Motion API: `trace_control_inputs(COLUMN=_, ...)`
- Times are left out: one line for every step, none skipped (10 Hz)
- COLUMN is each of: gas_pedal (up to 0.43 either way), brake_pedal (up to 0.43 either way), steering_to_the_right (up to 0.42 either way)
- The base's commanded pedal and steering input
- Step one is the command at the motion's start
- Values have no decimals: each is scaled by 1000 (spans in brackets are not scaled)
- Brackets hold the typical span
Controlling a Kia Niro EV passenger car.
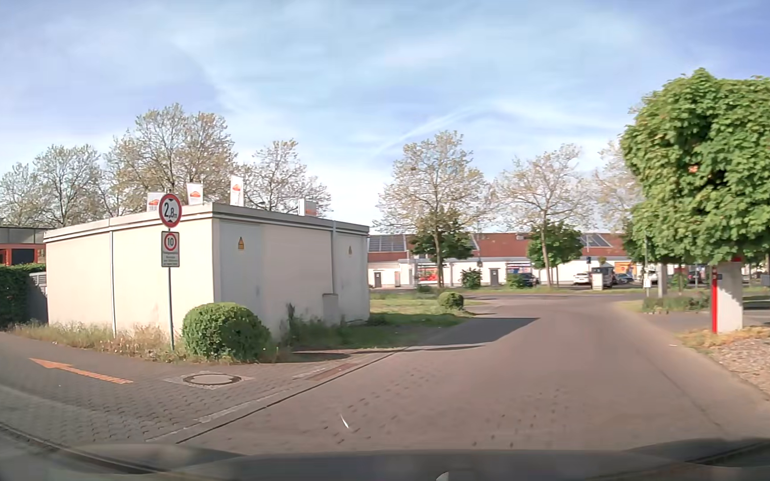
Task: Follow the waypoints while adhering to traffic rules and regulations
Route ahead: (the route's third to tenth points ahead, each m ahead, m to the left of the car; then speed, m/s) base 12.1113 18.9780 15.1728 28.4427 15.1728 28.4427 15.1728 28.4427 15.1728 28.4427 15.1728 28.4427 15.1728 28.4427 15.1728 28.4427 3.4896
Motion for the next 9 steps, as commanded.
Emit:
trace_control_inputs(gas_pedal=0, brake_pedal=0, steering_to_the_right=-623)
trace_control_inputs(gas_pedal=0, brake_pedal=0, steering_to_the_right=-662)
trace_control_inputs(gas_pedal=0, brake_pedal=0, steering_to_the_right=-686)
trace_control_inputs(gas_pedal=0, brake_pedal=0, steering_to_the_right=-699)
trace_control_inputs(gas_pedal=0, brake_pedal=0, steering_to_the_right=-700)
trace_control_inputs(gas_pedal=0, brake_pedal=0, steering_to_the_right=-699)
trace_control_inputs(gas_pedal=0, brake_pedal=0, steering_to_the_right=-694)
trace_control_inputs(gas_pedal=0, brake_pedal=0, steering_to_the_right=-686)
trace_control_inputs(gas_pedal=0, brake_pedal=0, steering_to_the_right=-671)
